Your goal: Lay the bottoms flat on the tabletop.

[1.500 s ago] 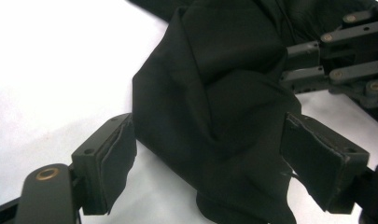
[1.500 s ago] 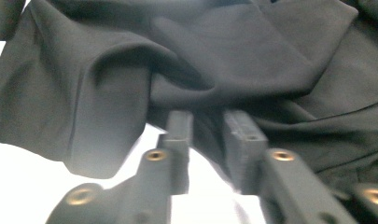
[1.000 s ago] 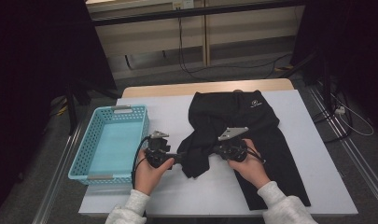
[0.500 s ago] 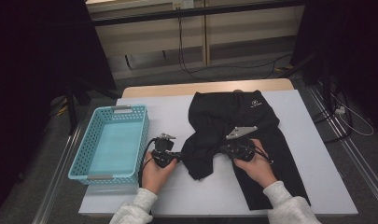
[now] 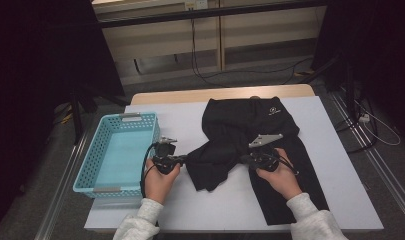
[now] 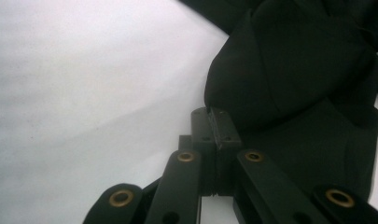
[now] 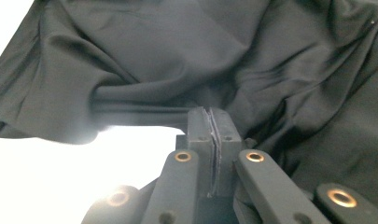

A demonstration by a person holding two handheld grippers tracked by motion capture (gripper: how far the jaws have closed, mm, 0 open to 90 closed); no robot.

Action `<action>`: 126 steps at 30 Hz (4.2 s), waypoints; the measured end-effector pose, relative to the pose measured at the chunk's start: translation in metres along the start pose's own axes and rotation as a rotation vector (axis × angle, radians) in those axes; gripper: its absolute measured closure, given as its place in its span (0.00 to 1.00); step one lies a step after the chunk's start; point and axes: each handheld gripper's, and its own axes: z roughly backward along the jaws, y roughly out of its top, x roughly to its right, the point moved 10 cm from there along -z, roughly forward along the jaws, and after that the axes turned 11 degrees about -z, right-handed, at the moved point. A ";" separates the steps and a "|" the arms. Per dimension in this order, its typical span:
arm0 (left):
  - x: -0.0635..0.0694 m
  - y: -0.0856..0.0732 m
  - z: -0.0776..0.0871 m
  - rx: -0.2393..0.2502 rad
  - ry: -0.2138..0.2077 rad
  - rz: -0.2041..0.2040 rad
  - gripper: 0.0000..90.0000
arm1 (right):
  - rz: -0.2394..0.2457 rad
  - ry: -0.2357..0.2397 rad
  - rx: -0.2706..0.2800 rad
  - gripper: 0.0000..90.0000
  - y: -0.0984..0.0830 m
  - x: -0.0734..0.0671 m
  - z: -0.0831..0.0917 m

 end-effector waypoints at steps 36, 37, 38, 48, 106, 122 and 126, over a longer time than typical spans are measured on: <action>0.035 -0.024 -0.014 -0.088 -0.052 -0.083 0.77 | 0.005 -0.010 0.029 0.99 0.002 0.003 0.008; 0.037 -0.024 -0.014 -0.094 -0.071 -0.066 0.83 | 0.008 -0.009 0.027 0.99 0.002 0.002 0.008; 0.037 -0.024 -0.015 -0.094 -0.079 -0.061 0.89 | 0.013 -0.009 0.024 0.99 0.001 0.002 0.008; 0.016 -0.012 0.000 -0.045 -0.045 -0.024 1.00 | 0.007 -0.022 0.017 0.99 -0.002 0.006 0.009; 0.003 -0.009 -0.006 -0.030 0.003 -0.006 0.99 | 0.133 0.055 -0.064 0.99 -0.024 -0.043 0.008; 0.007 -0.010 -0.007 -0.042 -0.023 -0.004 0.96 | 0.155 0.064 0.000 0.76 -0.015 -0.060 0.017; 0.007 -0.010 -0.006 -0.037 -0.019 -0.002 0.96 | 0.190 0.062 0.008 0.72 -0.014 -0.072 0.018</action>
